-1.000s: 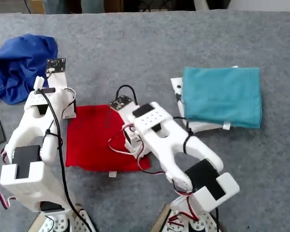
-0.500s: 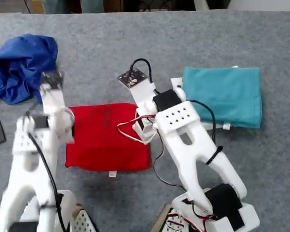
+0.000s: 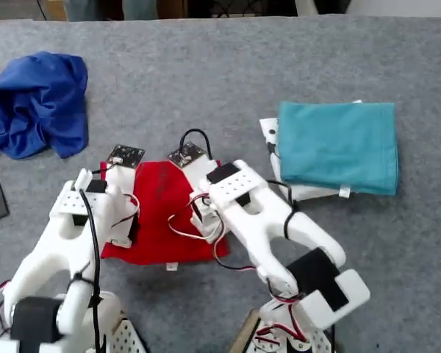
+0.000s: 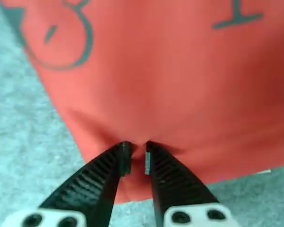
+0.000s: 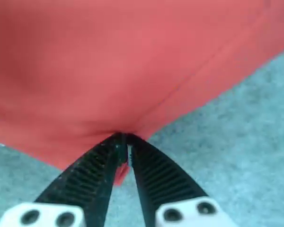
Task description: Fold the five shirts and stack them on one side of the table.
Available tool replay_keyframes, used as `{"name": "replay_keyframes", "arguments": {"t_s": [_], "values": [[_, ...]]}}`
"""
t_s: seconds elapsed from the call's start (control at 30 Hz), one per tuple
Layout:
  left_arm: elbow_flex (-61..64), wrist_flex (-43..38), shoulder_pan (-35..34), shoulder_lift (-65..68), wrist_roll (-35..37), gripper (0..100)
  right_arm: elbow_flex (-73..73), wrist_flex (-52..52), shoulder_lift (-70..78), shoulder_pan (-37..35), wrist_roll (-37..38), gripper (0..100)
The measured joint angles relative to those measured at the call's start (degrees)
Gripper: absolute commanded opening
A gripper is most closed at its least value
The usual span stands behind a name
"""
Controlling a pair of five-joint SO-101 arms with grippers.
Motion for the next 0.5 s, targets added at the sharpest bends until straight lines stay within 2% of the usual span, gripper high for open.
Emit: {"name": "replay_keyframes", "arguments": {"t_s": [0.17, 0.37, 0.43, 0.5], "values": [[0.35, -0.70, -0.35, 1.76, -2.90, 5, -0.79, 0.26, 0.53, -0.09, -0.26, 1.8], [-2.20, 0.88, -0.88, -7.91, -3.08, 5, -0.70, 4.48, -7.21, -0.18, -0.26, 2.0], [-5.01, 2.20, -0.97, -12.57, -3.16, 8, -0.70, 6.15, -11.08, -0.18, -0.53, 5.9], [-7.91, 2.46, -1.41, -16.62, -2.90, 13, -0.70, 8.18, -15.21, -0.18, -1.76, 14.9]]}}
